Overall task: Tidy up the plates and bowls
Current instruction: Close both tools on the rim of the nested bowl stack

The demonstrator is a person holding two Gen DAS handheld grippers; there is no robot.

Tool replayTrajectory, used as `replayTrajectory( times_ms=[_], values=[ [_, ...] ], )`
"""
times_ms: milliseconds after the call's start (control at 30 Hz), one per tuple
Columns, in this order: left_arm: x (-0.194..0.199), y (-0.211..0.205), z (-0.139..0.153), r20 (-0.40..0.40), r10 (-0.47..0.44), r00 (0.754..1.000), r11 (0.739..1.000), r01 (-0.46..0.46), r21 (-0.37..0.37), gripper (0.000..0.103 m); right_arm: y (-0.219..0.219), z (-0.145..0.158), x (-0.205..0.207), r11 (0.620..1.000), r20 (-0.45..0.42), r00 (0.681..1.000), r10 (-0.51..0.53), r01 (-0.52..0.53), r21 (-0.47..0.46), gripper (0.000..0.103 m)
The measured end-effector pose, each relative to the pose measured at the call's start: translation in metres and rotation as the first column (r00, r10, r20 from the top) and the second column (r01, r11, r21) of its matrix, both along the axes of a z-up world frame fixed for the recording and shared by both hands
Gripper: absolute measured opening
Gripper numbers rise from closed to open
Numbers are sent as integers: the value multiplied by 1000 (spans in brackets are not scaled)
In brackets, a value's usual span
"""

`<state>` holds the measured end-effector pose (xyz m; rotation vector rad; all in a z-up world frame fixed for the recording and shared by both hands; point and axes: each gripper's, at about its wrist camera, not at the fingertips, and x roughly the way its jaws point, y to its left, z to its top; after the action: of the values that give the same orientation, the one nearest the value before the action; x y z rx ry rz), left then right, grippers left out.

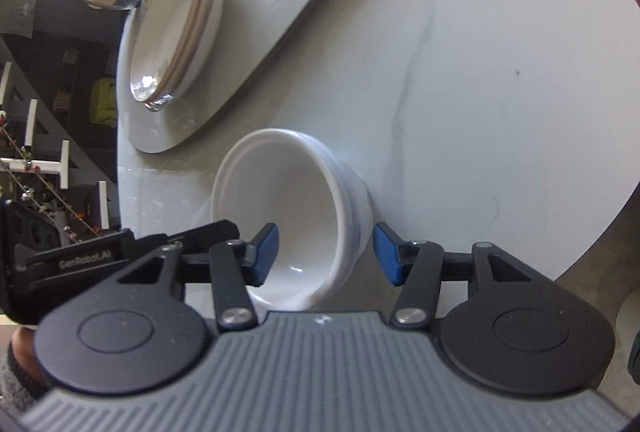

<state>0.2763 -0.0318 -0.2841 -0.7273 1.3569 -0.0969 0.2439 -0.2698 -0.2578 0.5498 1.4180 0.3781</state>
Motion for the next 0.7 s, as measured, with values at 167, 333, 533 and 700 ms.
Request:
replayTrajectory(
  times_ms=[167, 333, 533, 700],
  values=[
    [3, 2, -9, -10, 14, 1000, 1000, -14, 20, 50, 11, -11, 1, 998, -26, 1000, 9, -11, -61, 54],
    [7, 4, -22, -30, 13, 999, 999, -15, -38, 49, 11, -19, 1, 998, -63, 998, -19, 15, -66, 41],
    [11, 2, -31, -50, 8, 999, 1000, -9, -15, 31, 19, -15, -3, 990, -28, 999, 23, -26, -137, 27],
    [12, 7, -36, -52, 16, 998, 999, -18, -47, 22, 22, -16, -2, 991, -36, 998, 44, -48, -128, 23]
  ],
)
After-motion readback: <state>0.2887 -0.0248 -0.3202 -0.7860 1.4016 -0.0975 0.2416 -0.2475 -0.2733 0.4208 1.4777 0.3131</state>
